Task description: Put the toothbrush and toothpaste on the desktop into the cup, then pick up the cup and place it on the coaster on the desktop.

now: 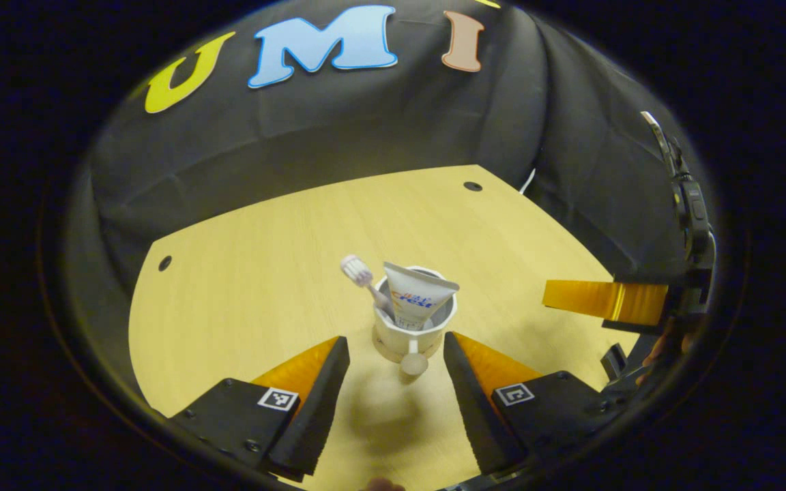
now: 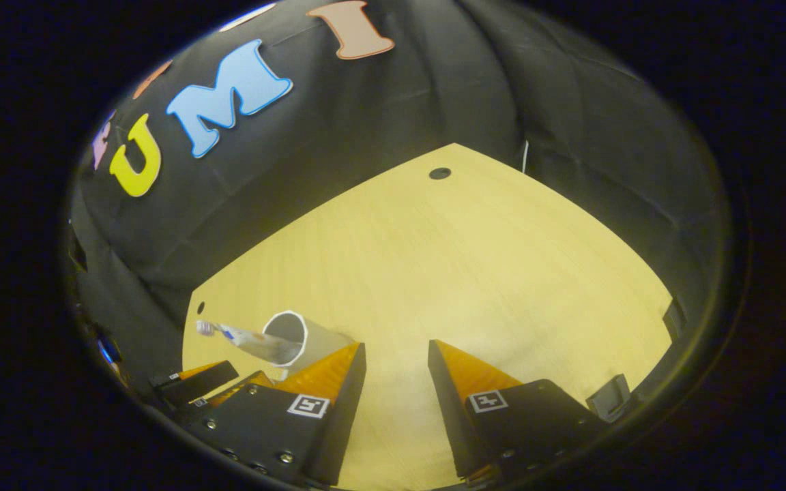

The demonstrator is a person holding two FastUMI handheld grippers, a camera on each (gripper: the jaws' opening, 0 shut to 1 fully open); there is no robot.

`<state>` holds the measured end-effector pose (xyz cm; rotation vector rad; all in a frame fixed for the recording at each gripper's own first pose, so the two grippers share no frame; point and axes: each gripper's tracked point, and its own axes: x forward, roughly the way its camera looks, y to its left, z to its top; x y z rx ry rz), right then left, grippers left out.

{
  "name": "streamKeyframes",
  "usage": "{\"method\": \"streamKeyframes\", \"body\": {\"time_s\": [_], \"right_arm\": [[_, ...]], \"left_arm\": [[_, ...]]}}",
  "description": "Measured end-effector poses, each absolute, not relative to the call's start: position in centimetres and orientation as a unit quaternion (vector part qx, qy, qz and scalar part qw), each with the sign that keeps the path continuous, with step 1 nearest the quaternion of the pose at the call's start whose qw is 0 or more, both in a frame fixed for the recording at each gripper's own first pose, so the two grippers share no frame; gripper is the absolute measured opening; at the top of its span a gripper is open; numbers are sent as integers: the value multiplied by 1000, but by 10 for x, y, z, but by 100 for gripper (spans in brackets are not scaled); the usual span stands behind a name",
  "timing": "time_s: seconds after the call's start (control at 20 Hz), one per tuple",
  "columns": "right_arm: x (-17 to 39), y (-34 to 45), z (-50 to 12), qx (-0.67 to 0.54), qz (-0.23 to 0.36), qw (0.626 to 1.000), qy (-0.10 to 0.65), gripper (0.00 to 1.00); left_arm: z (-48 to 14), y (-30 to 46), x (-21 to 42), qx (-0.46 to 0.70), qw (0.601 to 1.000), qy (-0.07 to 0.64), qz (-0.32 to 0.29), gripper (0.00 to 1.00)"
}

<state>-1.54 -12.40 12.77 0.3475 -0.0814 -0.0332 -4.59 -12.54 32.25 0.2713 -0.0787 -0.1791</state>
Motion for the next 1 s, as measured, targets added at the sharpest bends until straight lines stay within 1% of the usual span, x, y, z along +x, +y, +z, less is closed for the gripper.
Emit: {"method": "streamKeyframes", "body": {"time_s": [0.05, 0.25, 0.3, 0.45, 0.5, 0.55, 0.6, 0.65, 0.75, 0.8, 0.9, 0.95, 1.0], "right_arm": [[-17, -117, 131, 164, -11, 986, -43, 59], [-33, -84, 152, 119, 13, 990, -72, 59], [-40, -76, 160, 104, 19, 991, -85, 59], [-63, -49, 192, 64, 38, 989, -128, 59], [-71, -39, 200, 56, 49, 987, -140, 59], [-79, -30, 210, 51, 58, 985, -152, 59], [-88, -23, 221, 45, 64, 983, -165, 59], [-97, -18, 231, 36, 67, 981, -180, 59], [-118, -7, 250, 14, 68, 974, -215, 59], [-131, -2, 258, -2, 67, 970, -233, 59], [-155, 8, 279, -31, 60, 960, -271, 59], [-167, 13, 289, -41, 58, 954, -290, 59], [-179, 17, 297, -49, 56, 949, -307, 59]], "left_arm": [[327, -121, -56, 128, 987, -49, -86, 93], [357, -97, -95, 93, 988, -102, -72, 92], [366, -88, -109, 85, 987, -118, -67, 86], [399, -64, -143, 62, 982, -170, -51, 86], [408, -57, -155, 56, 979, -188, -48, 93], [418, -51, -167, 50, 976, -206, -47, 86], [427, -43, -183, 46, 973, -223, -43, 88], [436, -36, -197, 44, 969, -238, -38, 90], [460, -25, -223, 44, 961, -273, -26, 90], [473, -22, -238, 47, 956, -290, -20, 86], [489, -20, -266, 58, 945, -320, -15, 90], [495, -19, -277, 64, 940, -335, -11, 85], [501, -18, -291, 68, 935, -348, -8, 90]]}}
